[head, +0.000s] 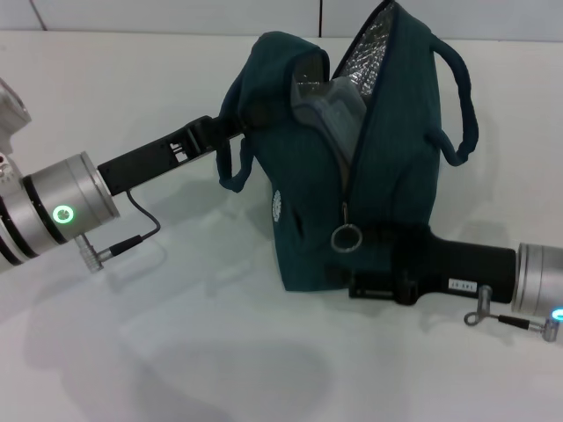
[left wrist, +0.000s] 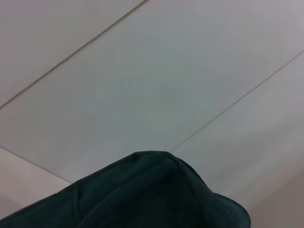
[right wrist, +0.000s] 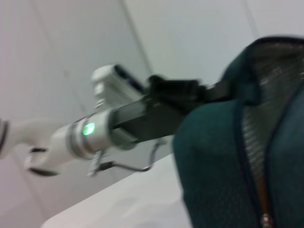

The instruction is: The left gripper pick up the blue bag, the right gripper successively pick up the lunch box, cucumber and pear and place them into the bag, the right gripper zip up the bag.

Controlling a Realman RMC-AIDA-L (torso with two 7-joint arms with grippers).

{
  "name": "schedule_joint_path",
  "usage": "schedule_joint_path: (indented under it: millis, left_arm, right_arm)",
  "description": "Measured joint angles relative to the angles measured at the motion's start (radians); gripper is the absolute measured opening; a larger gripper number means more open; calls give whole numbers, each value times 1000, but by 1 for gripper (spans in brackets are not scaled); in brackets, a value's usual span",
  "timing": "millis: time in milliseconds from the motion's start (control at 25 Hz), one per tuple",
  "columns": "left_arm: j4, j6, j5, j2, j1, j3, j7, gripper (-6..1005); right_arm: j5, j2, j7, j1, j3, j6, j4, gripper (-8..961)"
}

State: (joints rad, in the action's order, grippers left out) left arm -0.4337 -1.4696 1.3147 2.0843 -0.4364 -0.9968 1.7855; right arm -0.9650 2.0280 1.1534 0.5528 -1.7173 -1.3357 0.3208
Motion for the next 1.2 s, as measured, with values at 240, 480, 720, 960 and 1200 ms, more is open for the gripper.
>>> schedule_joint_path:
  millis: [240,480,720,960,1200]
  left_arm:
    - [-5,3,0,-3,-1,0,-1,164]
    - [-6,5,-3,-3,-1,0,-12,164]
    - [-8,5,-3,-3,1,0,-12,165]
    - [-7,3,-3,-3,1,0,-12,165]
    - [-5,1,-3,-3,1,0,-12,166]
  right_arm:
    - [45,0,-8,7,-20,2,2,719]
    - [43,-1,-4,18,-29,-1,3,707]
    - [44,-2,1,19,-27,5,-4,695]
    - [48,-1,3,11,-22,28,-8,622]
    - [43,0,5,10,-27,52,-8,487]
